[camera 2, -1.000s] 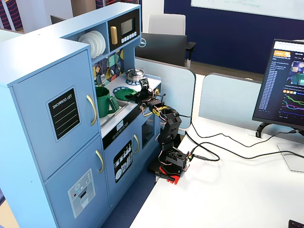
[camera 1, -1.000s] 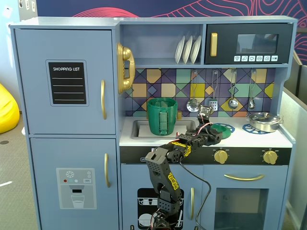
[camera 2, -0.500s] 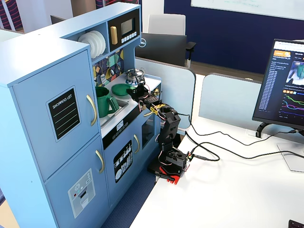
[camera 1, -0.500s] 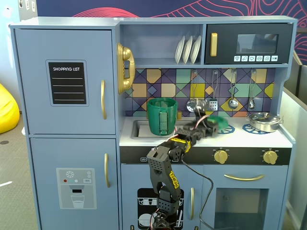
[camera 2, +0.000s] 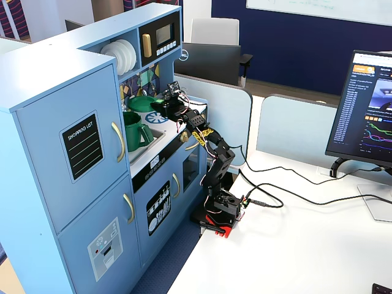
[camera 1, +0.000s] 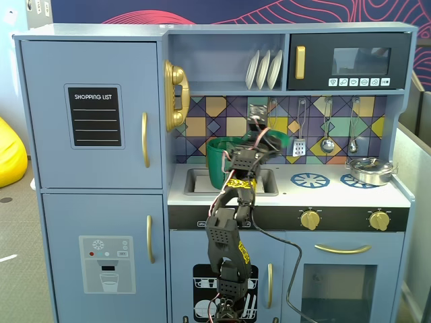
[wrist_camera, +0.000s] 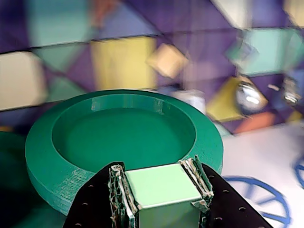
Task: Pick up the lid from the counter and put it on the green recipient
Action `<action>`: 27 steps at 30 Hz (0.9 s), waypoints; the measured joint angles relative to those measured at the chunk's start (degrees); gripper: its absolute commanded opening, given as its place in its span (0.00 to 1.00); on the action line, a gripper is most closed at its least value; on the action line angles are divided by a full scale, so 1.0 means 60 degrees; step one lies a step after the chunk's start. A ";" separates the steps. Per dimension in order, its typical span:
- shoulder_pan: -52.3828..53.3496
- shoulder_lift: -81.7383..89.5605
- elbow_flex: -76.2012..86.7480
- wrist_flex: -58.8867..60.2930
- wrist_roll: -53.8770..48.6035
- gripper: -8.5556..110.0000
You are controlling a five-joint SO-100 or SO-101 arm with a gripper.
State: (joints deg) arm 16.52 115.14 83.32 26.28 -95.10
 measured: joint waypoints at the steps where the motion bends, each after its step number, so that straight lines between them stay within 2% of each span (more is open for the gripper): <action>1: -0.0205 0.0073 -0.0146 0.0146 -0.0029 0.07; 12: -0.1626 0.0322 -0.0776 0.0879 -0.0278 0.07; 27: -0.2212 0.0337 -0.0703 0.0879 -0.0498 0.07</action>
State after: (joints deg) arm 3.25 117.16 79.10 31.55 -98.09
